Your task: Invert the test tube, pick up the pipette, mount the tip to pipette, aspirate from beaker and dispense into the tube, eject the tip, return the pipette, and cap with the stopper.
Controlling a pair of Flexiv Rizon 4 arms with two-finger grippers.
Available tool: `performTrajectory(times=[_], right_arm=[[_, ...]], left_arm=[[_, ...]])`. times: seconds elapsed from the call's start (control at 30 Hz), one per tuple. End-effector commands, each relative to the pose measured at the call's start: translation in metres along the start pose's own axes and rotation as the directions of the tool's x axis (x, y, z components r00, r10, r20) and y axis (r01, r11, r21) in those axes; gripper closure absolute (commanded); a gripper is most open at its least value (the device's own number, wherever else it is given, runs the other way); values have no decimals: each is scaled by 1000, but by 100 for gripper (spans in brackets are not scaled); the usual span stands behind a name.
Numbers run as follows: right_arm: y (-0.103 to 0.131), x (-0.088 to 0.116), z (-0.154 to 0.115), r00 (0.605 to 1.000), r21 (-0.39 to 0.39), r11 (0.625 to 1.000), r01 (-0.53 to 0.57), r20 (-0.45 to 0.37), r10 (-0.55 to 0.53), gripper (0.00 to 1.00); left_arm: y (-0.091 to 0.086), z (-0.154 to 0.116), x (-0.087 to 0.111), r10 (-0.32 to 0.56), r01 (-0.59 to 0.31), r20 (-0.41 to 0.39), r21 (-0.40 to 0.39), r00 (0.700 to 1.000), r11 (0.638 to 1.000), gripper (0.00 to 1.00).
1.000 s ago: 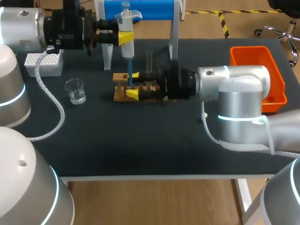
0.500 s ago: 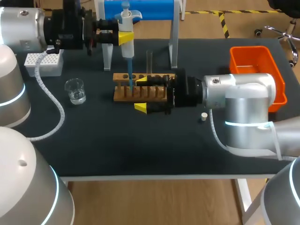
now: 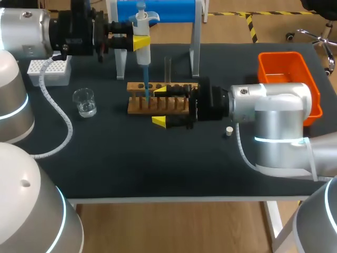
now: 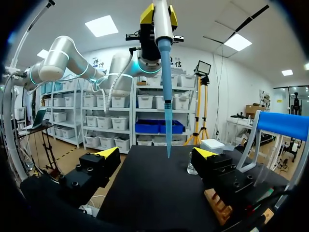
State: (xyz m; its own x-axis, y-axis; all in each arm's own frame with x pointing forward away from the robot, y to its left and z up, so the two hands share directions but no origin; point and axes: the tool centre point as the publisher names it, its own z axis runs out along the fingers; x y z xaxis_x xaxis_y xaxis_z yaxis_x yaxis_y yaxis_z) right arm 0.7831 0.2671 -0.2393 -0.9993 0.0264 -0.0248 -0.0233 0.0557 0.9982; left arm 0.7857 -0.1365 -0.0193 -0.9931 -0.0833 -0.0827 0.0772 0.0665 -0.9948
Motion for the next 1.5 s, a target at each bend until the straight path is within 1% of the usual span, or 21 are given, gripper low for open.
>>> performTrajectory(times=[0.03,0.9,0.97,1.2,1.33,1.5], right_arm=[[0,1,-2,1000,0,1000,1,0,-1,0],[0,1,-2,1000,0,1000,1,0,-1,0],[0,1,-2,1000,0,1000,1,0,-1,0],[0,1,-2,1000,0,1000,1,0,-1,0],[0,1,-2,1000,0,1000,1,0,-1,0],[0,1,-2,1000,0,1000,1,0,-1,0]], left_arm=[[0,0,0,1,-1,-2,1,1000,1000,100],[0,0,0,1,-1,-2,1,1000,1000,100],[-2,-10,1,29,-29,0,-9,1000,1000,100],[-1,-46,-4,49,-48,12,-45,999,998,100],[1,-70,-14,52,-51,11,-74,999,996,100],[5,-101,-32,62,-59,22,-97,998,993,100]])
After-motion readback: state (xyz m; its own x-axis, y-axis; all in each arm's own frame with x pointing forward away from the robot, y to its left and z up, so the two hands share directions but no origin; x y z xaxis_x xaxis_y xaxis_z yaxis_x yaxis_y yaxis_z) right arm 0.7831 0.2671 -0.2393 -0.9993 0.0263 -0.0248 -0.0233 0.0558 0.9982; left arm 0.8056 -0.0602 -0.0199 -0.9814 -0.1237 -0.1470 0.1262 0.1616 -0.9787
